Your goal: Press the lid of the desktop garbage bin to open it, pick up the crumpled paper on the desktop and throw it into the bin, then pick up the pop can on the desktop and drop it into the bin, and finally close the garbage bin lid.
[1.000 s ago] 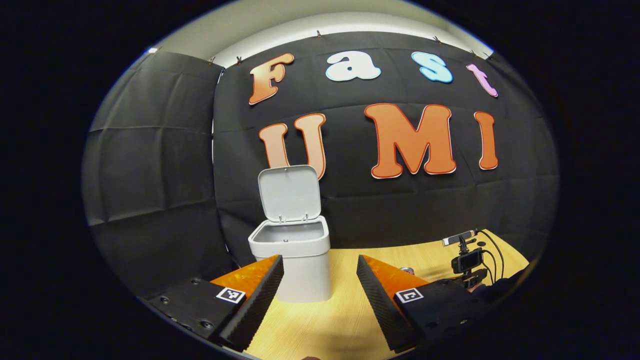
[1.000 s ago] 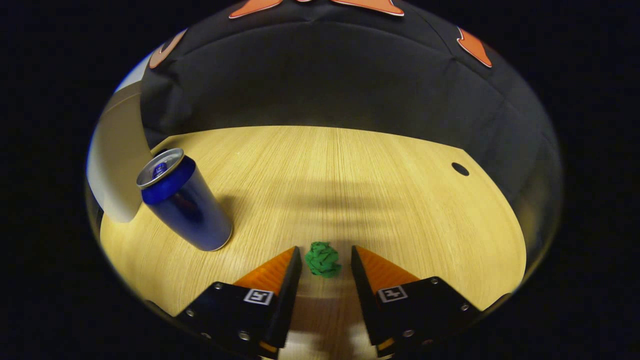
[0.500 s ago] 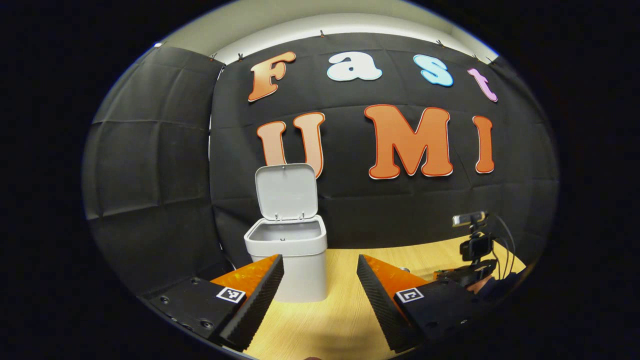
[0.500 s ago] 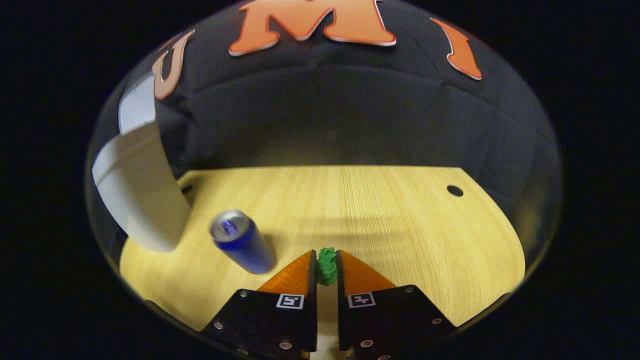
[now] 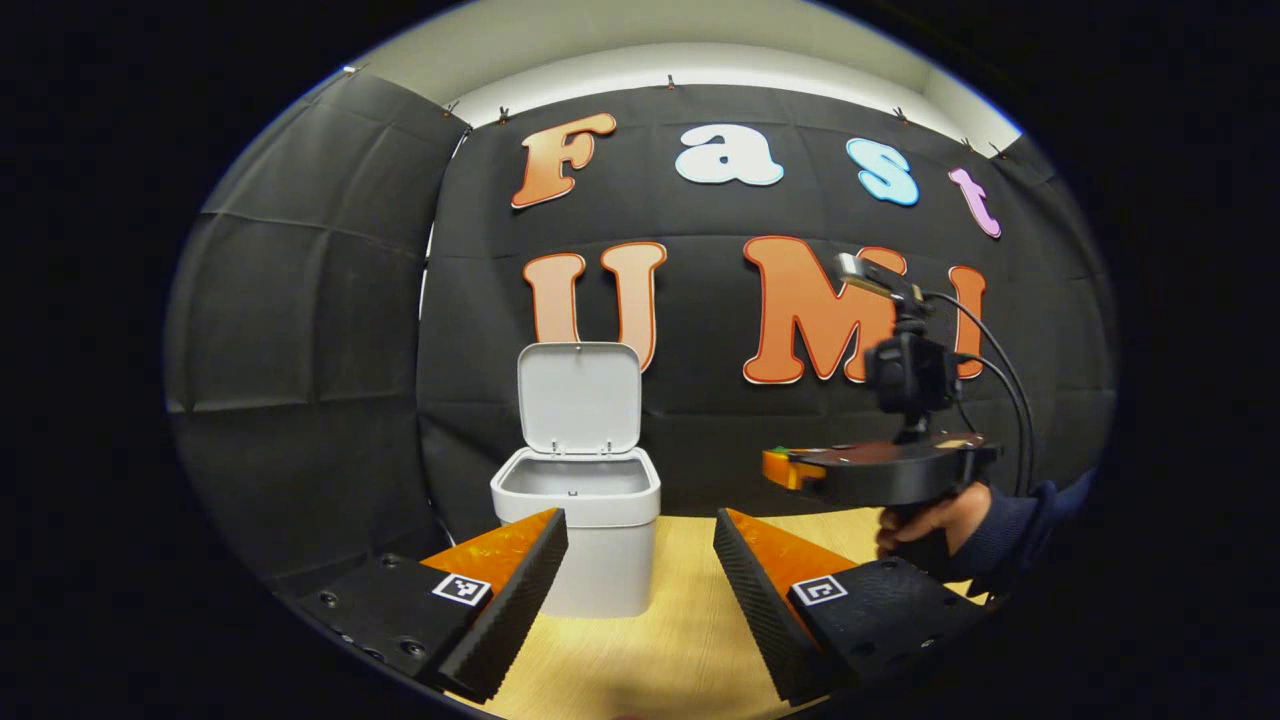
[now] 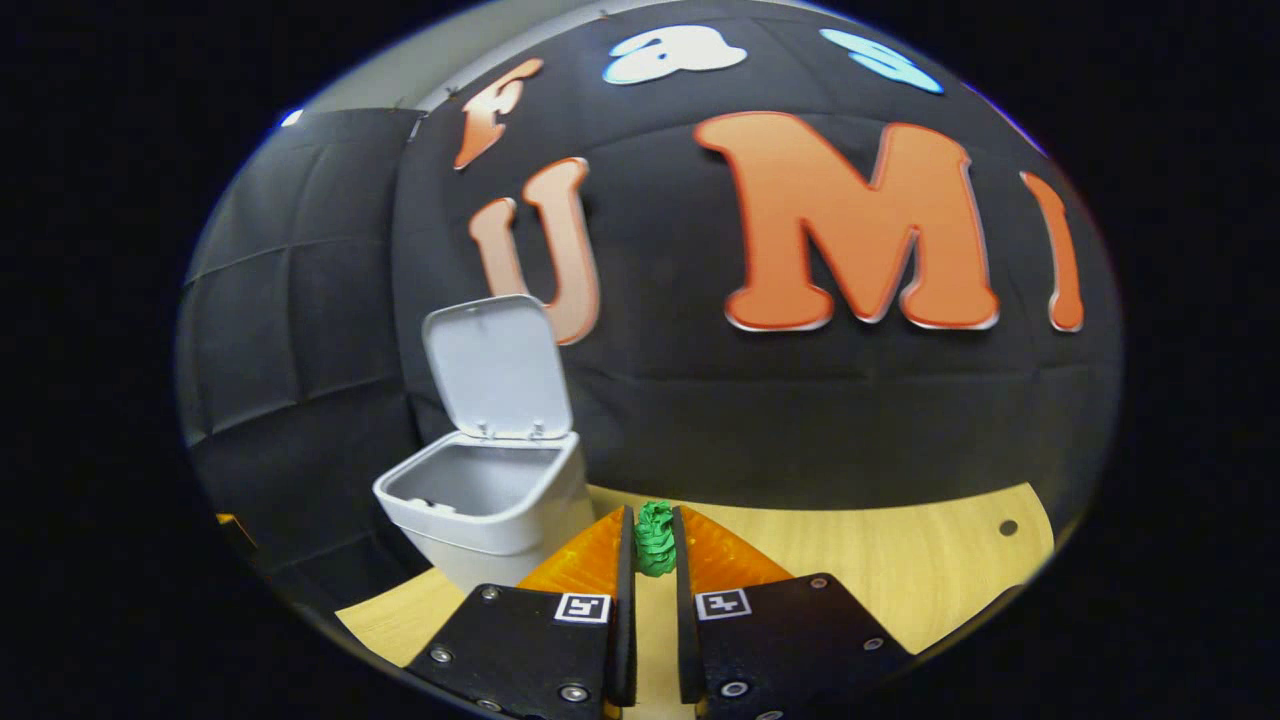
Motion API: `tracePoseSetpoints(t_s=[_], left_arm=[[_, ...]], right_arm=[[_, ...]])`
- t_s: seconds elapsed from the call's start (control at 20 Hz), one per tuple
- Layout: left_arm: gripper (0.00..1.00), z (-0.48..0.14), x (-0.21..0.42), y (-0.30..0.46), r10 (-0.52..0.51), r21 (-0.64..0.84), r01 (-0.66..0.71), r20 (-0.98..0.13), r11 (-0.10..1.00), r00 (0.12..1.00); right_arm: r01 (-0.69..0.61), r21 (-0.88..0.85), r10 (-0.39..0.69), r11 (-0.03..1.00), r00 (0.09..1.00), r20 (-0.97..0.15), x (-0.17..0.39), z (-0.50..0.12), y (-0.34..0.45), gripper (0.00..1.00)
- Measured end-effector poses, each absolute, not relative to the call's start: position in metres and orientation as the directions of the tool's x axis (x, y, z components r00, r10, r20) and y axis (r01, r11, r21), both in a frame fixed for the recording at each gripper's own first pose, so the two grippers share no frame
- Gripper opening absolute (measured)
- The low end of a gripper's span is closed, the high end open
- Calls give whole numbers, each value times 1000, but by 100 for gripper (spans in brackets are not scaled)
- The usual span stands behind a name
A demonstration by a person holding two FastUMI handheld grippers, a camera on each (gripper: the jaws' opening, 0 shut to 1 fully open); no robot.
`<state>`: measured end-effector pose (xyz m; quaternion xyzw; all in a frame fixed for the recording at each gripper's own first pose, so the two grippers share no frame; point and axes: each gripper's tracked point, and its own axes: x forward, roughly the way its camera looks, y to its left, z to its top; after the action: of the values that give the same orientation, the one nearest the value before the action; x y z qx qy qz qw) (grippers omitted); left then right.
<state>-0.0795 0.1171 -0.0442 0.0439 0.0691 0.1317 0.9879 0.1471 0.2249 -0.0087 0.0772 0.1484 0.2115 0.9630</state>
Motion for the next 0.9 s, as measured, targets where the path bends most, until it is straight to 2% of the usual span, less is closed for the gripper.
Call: tracePoseSetpoints(t_s=[0.25,0.35,0.55,0.65,0.7,0.75,0.8,0.85,0.9], left_arm=[[93,-40,-101,166,339,95,-330,-102,939,935],[93,-42,-109,187,372,91,-363,-102,927,923],[93,-47,-122,224,431,83,-424,-107,902,896],[94,-55,-125,239,444,70,-439,-119,896,888],[93,-58,-124,242,444,63,-440,-129,896,887],[95,-63,-123,244,443,58,-440,-139,896,885],[95,-66,-122,245,439,56,-436,-146,898,886],[94,-67,-120,246,437,54,-434,-150,899,887],[95,-65,-118,246,432,53,-429,-146,902,890]], right_arm=[[-482,165,508,861,835,-210,186,27,349,16],[-479,164,506,862,828,-241,203,14,382,16],[-429,213,478,878,813,-334,224,-25,397,17],[-417,224,471,881,817,-333,231,-31,400,29],[-412,222,465,884,827,-316,232,-27,400,40],[-407,209,455,889,839,-299,236,-23,400,45],[-404,192,445,895,847,-292,239,-21,399,54],[-407,180,444,895,848,-289,237,-22,397,59],[-414,170,447,894,846,-292,234,-22,396,68]])
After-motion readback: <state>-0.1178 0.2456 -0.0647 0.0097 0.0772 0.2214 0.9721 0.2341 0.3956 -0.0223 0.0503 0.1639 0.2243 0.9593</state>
